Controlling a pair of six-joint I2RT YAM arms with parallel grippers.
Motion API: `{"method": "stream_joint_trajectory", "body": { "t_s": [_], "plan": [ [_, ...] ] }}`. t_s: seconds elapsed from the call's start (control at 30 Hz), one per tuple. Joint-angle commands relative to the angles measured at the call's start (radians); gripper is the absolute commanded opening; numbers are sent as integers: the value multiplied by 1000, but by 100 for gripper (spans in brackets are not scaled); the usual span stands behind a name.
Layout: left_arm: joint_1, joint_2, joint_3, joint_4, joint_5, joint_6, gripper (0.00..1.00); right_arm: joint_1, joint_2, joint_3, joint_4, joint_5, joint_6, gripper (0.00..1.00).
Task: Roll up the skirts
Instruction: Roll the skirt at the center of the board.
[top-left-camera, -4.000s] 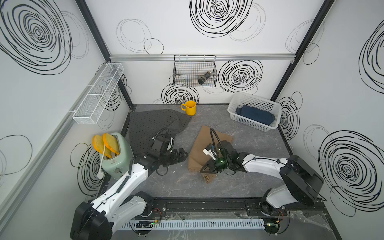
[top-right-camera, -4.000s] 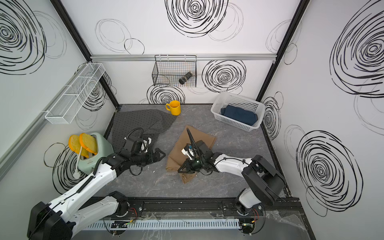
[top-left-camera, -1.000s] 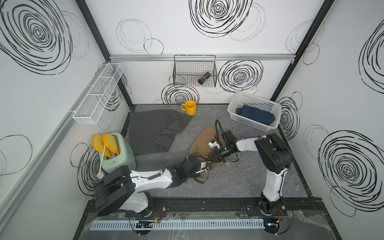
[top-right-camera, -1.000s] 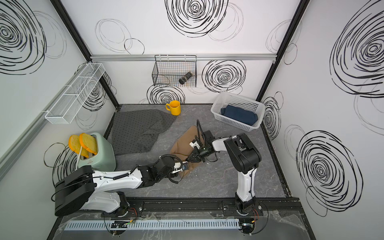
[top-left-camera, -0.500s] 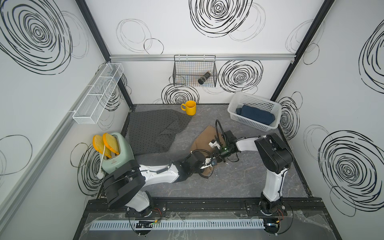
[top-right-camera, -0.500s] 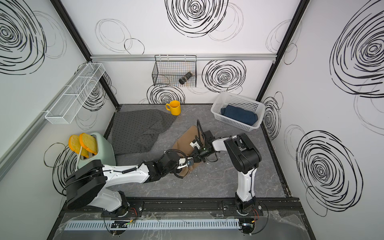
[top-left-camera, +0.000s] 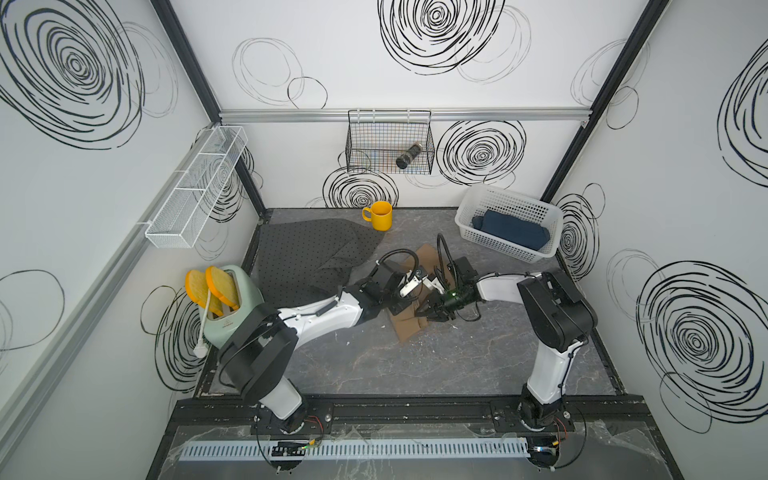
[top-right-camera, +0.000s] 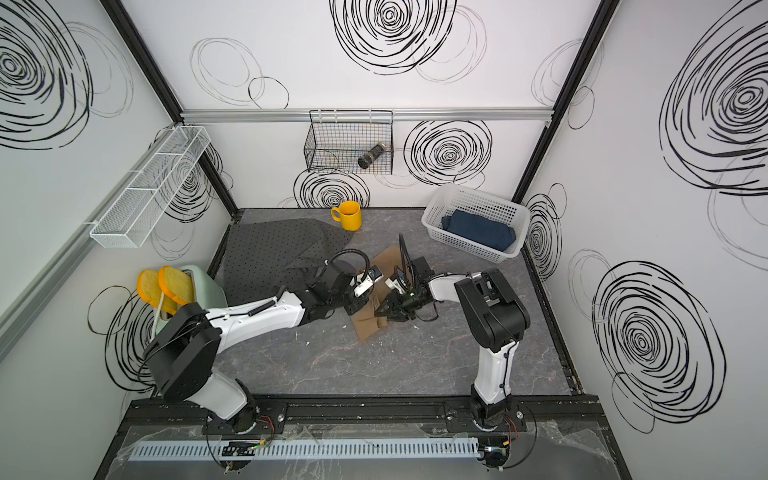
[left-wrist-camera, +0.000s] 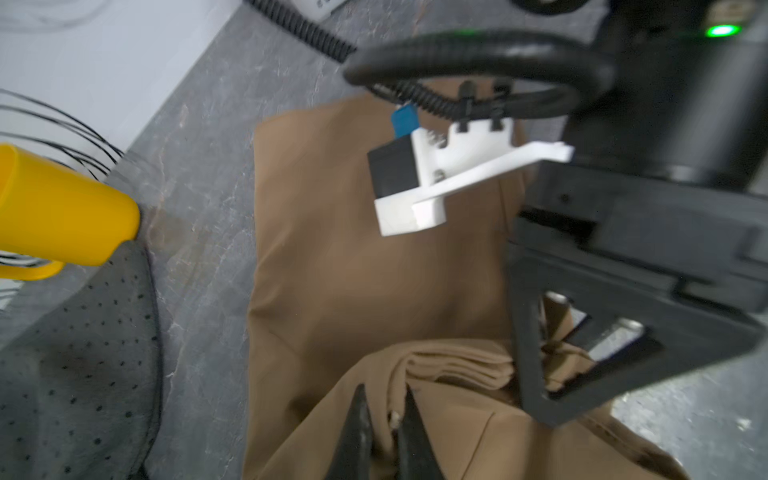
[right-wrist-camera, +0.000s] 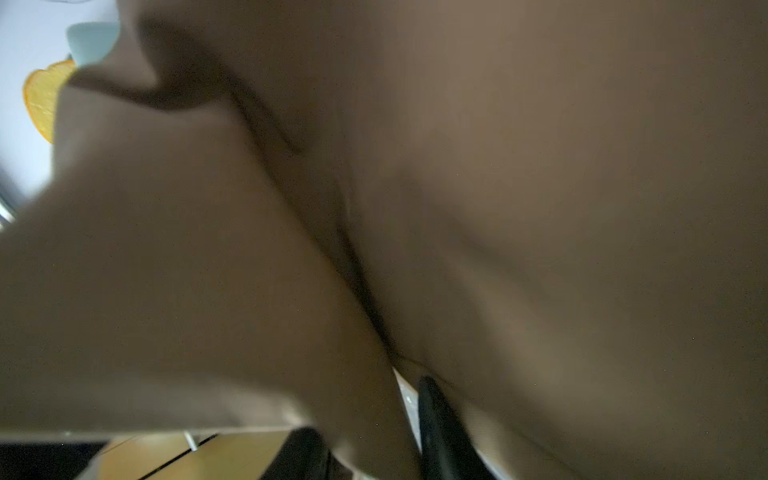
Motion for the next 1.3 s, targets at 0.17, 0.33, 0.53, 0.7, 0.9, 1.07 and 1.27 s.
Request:
{"method": "stream_joint_trajectory", "body": {
  "t_s": [0.17, 0.33, 0.53, 0.7, 0.9, 1.07, 1.27],
  "plan": [
    [91, 251, 296, -200, 101, -254, 0, -18, -76, -4, -69, 233, 17, 42],
    [129, 401, 463, -325, 83, -335, 0, -53, -197, -32, -74, 353, 53, 42],
    [135, 500, 560, -381, 67, -363, 0, -44, -253, -20, 32, 239, 113, 29],
    [156, 524, 616, -390, 94, -362, 2, 23, -154, 44, 120, 110, 187, 18],
    [186, 542, 658, -406, 106, -342, 2, 62, -119, 92, 182, 146, 275, 15],
    [197, 551, 686, -410, 127, -347, 2, 53, -9, 107, 161, 192, 264, 11],
    [217, 579, 730, -421, 173, -368, 8, 16, 107, 57, 174, 245, 230, 9]
  ]
}}
